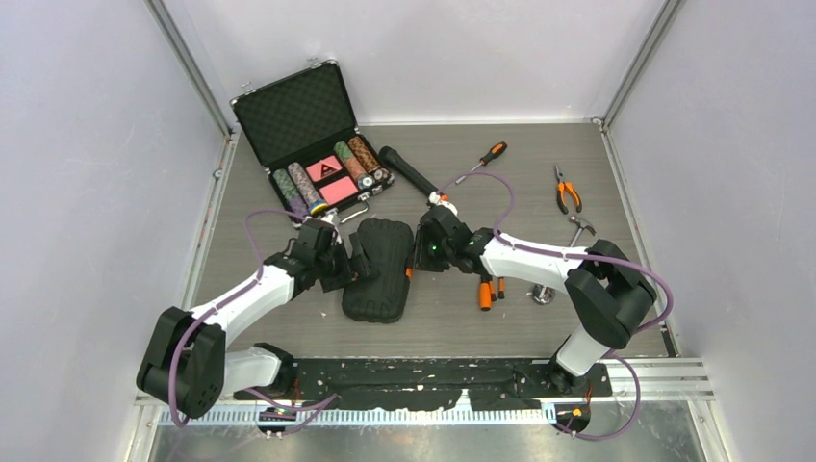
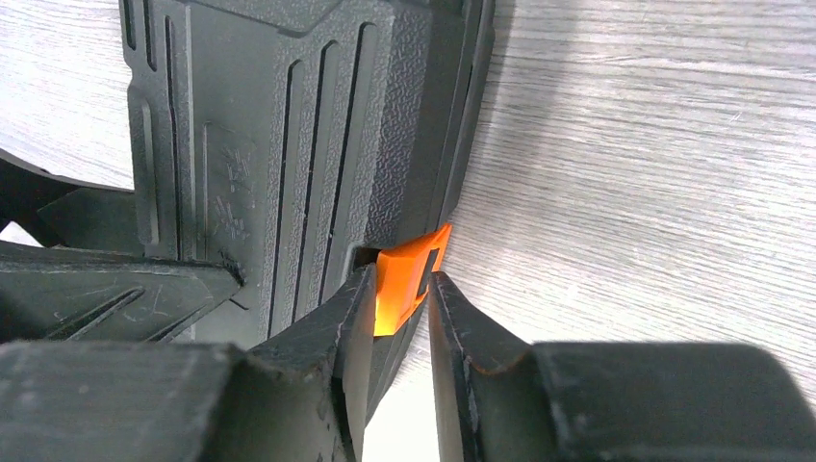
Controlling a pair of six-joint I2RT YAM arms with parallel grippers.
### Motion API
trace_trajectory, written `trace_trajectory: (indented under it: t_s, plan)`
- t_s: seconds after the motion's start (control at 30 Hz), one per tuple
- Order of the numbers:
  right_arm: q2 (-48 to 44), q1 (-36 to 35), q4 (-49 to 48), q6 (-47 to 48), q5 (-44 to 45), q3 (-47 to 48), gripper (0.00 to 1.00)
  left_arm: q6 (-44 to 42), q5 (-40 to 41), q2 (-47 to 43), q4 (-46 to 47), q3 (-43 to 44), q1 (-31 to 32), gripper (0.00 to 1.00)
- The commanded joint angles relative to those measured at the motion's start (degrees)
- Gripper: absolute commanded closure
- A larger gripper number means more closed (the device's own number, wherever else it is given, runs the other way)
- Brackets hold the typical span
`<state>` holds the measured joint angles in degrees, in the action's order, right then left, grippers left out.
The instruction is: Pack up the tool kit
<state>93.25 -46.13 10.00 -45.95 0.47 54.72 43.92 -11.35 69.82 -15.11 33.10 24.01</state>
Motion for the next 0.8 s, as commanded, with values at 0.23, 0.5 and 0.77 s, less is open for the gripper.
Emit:
trace_trajectory:
  t_s: [0.23, 0.5, 0.77]
  plan:
    - [1.73, -0.19, 16.89, 6.54, 16.44, -0.75, 0.72, -1.09, 6.56, 0.44, -4.87, -2.41, -0.60, 0.17]
    - [0.12, -0.17, 20.68, 8.59, 22.67, 0.00, 0.73, -1.73, 6.91, 0.39, -5.38, -2.47, -1.55, 0.17]
    - [-6.38, 0.01, 12.39, 10.96, 13.92, -2.42, 0.70, -1.55, 4.55, -0.81, -5.14, -1.61, -1.86, 0.14]
